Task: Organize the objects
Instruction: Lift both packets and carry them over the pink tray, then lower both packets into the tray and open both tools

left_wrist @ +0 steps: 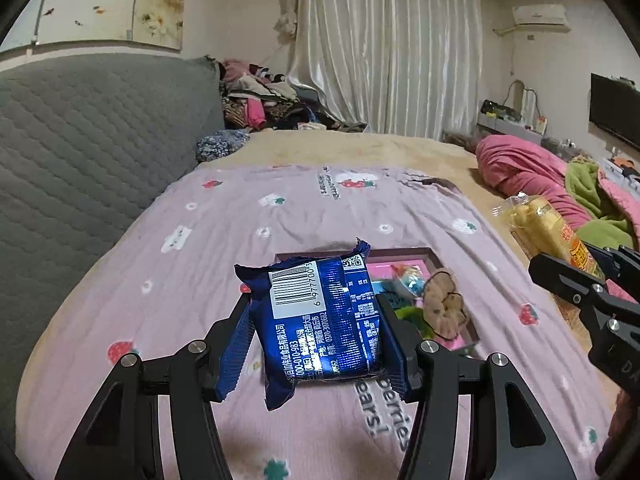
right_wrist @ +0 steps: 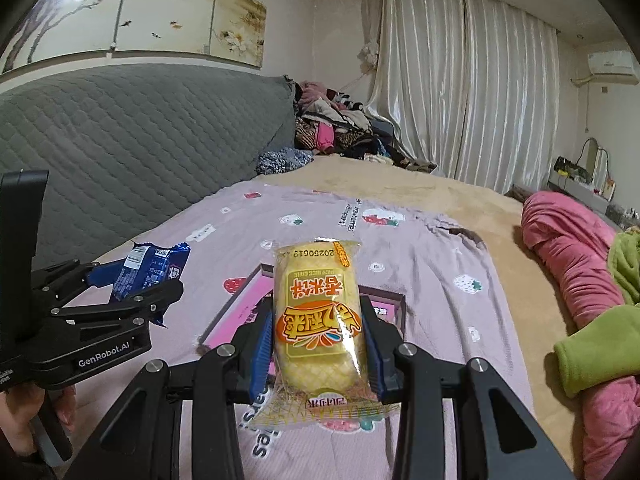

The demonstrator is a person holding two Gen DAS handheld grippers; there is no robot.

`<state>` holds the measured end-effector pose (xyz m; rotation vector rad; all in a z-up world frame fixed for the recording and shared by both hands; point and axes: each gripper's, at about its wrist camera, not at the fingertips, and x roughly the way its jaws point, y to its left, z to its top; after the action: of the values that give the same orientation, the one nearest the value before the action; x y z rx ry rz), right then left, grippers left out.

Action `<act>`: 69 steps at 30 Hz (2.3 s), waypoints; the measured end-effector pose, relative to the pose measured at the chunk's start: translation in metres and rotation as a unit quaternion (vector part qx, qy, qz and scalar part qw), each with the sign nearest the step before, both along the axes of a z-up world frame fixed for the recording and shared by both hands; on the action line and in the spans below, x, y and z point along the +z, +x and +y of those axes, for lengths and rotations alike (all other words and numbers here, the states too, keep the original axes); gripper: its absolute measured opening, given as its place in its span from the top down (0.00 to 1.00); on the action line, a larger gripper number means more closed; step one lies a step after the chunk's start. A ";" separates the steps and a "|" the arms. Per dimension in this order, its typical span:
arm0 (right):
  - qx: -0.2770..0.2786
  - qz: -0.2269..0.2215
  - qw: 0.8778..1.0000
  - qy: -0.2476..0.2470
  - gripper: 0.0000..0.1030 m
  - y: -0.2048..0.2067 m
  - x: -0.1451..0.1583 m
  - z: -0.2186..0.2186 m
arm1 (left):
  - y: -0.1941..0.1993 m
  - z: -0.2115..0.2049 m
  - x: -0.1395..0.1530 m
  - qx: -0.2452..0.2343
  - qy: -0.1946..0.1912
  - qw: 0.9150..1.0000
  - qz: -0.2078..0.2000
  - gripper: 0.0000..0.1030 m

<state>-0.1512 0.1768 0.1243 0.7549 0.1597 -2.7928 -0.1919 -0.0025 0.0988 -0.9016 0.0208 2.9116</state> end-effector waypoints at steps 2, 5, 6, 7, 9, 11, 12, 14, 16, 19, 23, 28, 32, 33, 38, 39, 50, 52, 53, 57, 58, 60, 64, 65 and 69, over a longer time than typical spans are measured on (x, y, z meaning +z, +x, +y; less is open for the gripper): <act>-0.002 -0.007 1.000 -0.006 0.62 -0.017 -0.011 0.002 | -0.017 0.001 -0.012 -0.004 0.000 1.000 -0.005 0.42; -0.004 -0.016 1.000 -0.011 0.62 -0.035 -0.027 0.002 | -0.040 0.001 -0.034 -0.005 -0.001 1.000 -0.014 0.42; -0.006 -0.020 1.000 -0.014 0.62 -0.041 -0.034 0.002 | -0.048 0.002 -0.042 -0.005 -0.001 1.000 -0.018 0.42; -0.007 -0.022 1.000 -0.016 0.62 -0.046 -0.039 0.002 | -0.055 0.002 -0.051 -0.007 0.002 1.000 -0.022 0.42; -0.007 -0.031 0.999 -0.020 0.62 -0.058 -0.052 0.002 | -0.065 0.003 -0.067 -0.006 0.003 1.000 -0.029 0.42; -0.009 -0.036 0.999 -0.018 0.62 -0.069 -0.065 -0.001 | -0.073 0.002 -0.082 -0.001 0.013 0.999 -0.031 0.42; -0.009 -0.038 0.999 -0.018 0.62 -0.073 -0.070 -0.002 | -0.077 0.001 -0.090 -0.003 0.024 0.999 -0.034 0.42; -0.010 -0.045 0.999 -0.014 0.62 -0.082 -0.082 -0.004 | -0.085 0.002 -0.106 -0.005 0.030 0.999 -0.044 0.42; -0.010 -0.051 0.999 -0.009 0.62 -0.088 -0.093 -0.006 | -0.092 0.004 -0.119 -0.004 0.022 0.999 -0.048 0.42; -0.014 -0.054 0.998 -0.008 0.62 -0.093 -0.106 -0.008 | -0.100 0.005 -0.132 -0.006 0.022 0.998 -0.055 0.42; -0.016 -0.070 0.997 -0.010 0.62 -0.103 -0.128 -0.009 | -0.106 0.004 -0.140 -0.004 0.020 0.998 -0.053 0.42; -0.020 -0.082 0.996 -0.002 0.62 -0.107 -0.146 -0.012 | -0.110 -0.004 -0.149 0.001 0.024 0.998 -0.055 0.42; -0.025 -0.084 0.996 -0.009 0.62 -0.110 -0.154 -0.010 | -0.114 -0.007 -0.158 0.003 0.022 0.998 -0.063 0.42; -0.026 -0.085 0.996 -0.009 0.62 -0.111 -0.155 -0.009 | -0.114 -0.008 -0.159 0.002 0.021 0.998 -0.064 0.42; -0.031 -0.085 0.996 -0.014 0.62 -0.113 -0.160 -0.006 | -0.118 -0.011 -0.163 0.004 0.022 0.998 -0.066 0.42; -0.032 -0.084 0.996 -0.014 0.62 -0.113 -0.160 -0.006 | -0.119 -0.011 -0.163 0.003 0.022 0.998 -0.066 0.42; -0.028 -0.083 0.996 -0.012 0.62 -0.121 -0.167 -0.008 | -0.125 -0.005 -0.171 -0.006 0.013 0.998 -0.067 0.42; -0.027 -0.083 0.996 -0.007 0.62 -0.123 -0.168 -0.011 | -0.127 -0.004 -0.173 -0.007 0.012 0.998 -0.067 0.42; -0.025 -0.082 0.996 -0.006 0.62 -0.124 -0.169 -0.013 | -0.128 -0.003 -0.174 -0.008 0.013 0.997 -0.069 0.42; -0.026 -0.087 0.996 0.001 0.62 -0.130 -0.174 -0.016 | -0.130 -0.003 -0.175 -0.007 0.008 0.998 -0.068 0.42; -0.026 -0.089 0.996 0.003 0.62 -0.131 -0.175 -0.017 | -0.130 -0.004 -0.176 -0.006 0.005 0.998 -0.068 0.42; -0.027 -0.092 0.995 0.011 0.62 -0.133 -0.179 -0.019 | -0.130 -0.003 -0.176 -0.008 0.003 0.998 -0.068 0.42; -0.029 -0.101 0.994 0.019 0.61 -0.134 -0.186 -0.020 | -0.131 -0.002 -0.176 -0.011 -0.001 0.998 -0.068 0.42; -0.030 -0.102 0.994 0.020 0.61 -0.135 -0.187 -0.020 | -0.131 -0.003 -0.176 -0.011 0.000 0.998 -0.068 0.42; -0.033 -0.109 0.993 0.020 0.61 -0.136 -0.189 -0.018 | -0.132 -0.003 -0.177 -0.015 0.004 0.997 -0.070 0.42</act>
<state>-0.2876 0.1588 -0.0647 1.0847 0.1531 -2.7500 -0.3238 -0.0057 -0.0783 -1.0921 0.0118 2.8112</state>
